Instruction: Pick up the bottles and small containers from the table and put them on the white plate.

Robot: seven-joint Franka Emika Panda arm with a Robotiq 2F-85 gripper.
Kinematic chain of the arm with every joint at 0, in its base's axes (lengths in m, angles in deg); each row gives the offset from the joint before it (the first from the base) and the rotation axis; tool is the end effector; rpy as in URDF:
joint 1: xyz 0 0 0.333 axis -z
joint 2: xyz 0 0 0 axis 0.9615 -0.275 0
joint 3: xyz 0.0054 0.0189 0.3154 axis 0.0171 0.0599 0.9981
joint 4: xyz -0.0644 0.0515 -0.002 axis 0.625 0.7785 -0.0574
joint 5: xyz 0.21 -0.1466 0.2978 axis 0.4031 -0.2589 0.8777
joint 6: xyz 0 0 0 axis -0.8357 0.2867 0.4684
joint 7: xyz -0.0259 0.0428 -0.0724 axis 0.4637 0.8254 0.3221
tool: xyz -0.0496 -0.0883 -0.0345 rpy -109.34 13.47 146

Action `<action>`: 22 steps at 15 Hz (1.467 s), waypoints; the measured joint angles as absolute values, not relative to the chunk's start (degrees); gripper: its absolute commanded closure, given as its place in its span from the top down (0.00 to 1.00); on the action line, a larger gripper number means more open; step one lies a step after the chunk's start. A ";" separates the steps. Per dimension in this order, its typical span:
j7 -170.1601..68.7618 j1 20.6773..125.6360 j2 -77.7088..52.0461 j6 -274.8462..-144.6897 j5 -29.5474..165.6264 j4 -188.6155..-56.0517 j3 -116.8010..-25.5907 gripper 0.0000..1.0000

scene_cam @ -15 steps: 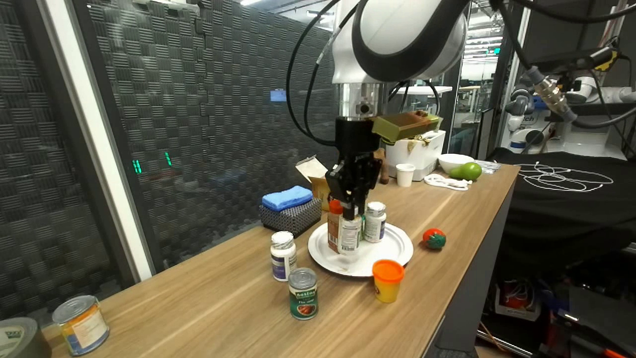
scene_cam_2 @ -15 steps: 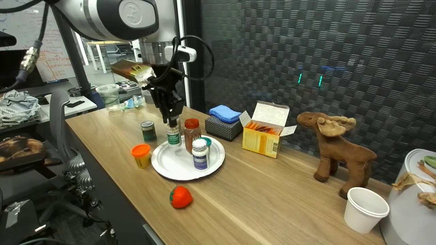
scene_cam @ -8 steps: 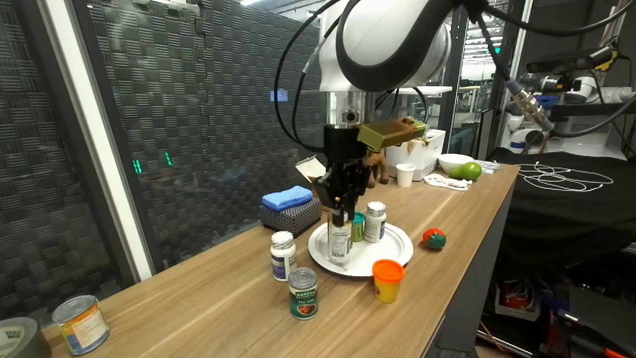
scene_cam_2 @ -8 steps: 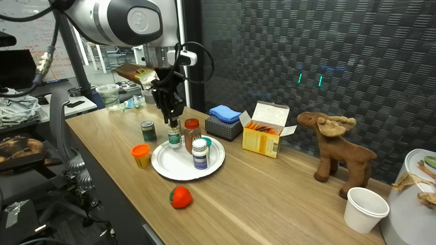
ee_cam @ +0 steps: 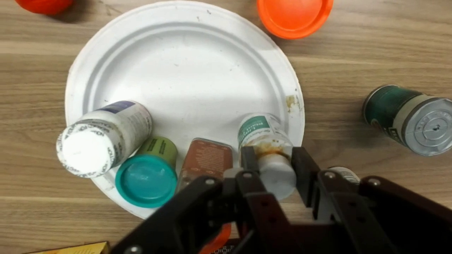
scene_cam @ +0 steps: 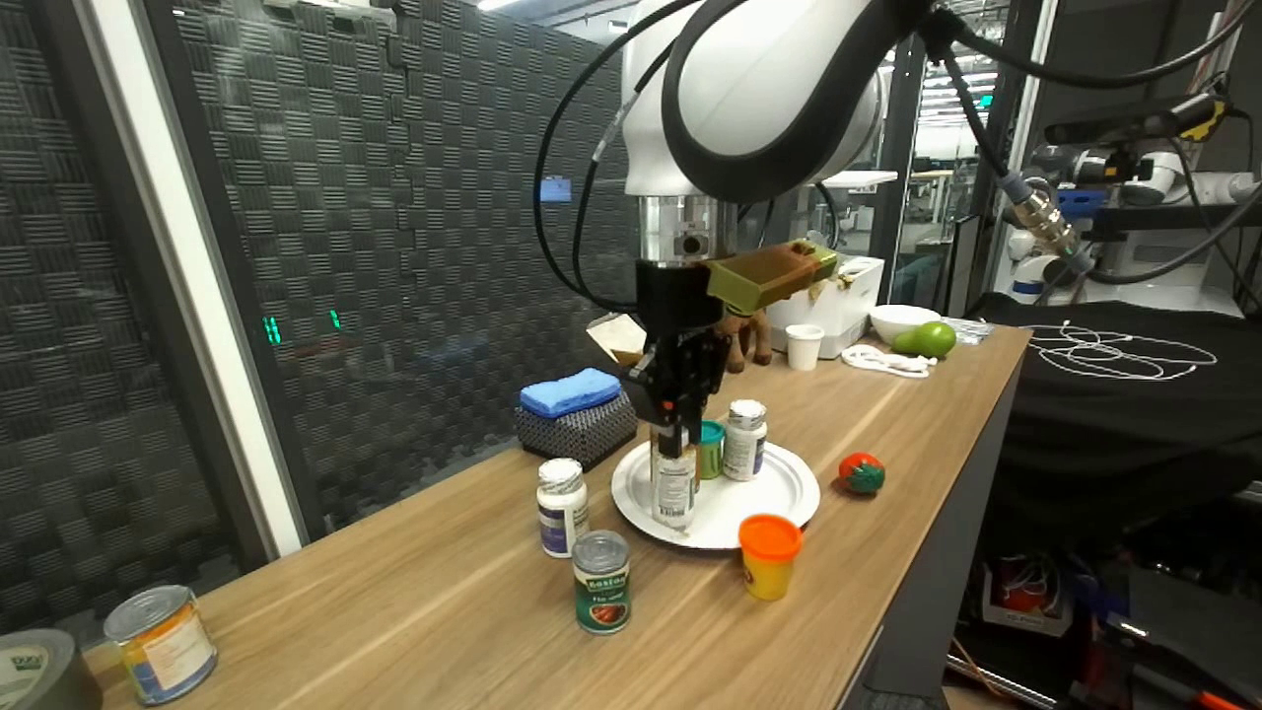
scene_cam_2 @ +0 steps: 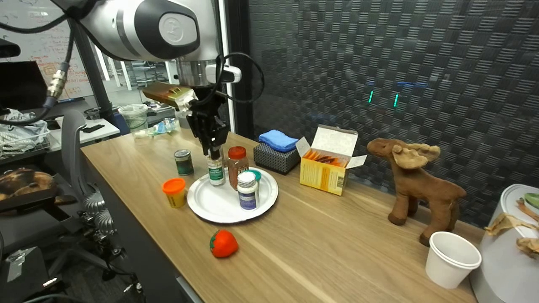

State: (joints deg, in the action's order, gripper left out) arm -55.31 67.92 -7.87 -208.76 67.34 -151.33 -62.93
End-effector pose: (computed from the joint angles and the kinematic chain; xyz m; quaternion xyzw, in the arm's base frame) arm 0.5610 0.1015 0.3196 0.9994 0.0316 0.0087 0.0144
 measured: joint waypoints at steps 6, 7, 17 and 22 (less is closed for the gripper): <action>-55.81 67.93 -8.61 -211.21 65.85 -151.33 -63.54 0.08; -55.81 67.93 -8.71 -211.34 65.61 -151.33 -63.59 0.08; -53.97 68.01 -7.61 -211.30 63.96 -151.64 -63.80 0.99; -51.81 68.01 -1.88 -205.37 63.36 -151.79 -63.39 1.00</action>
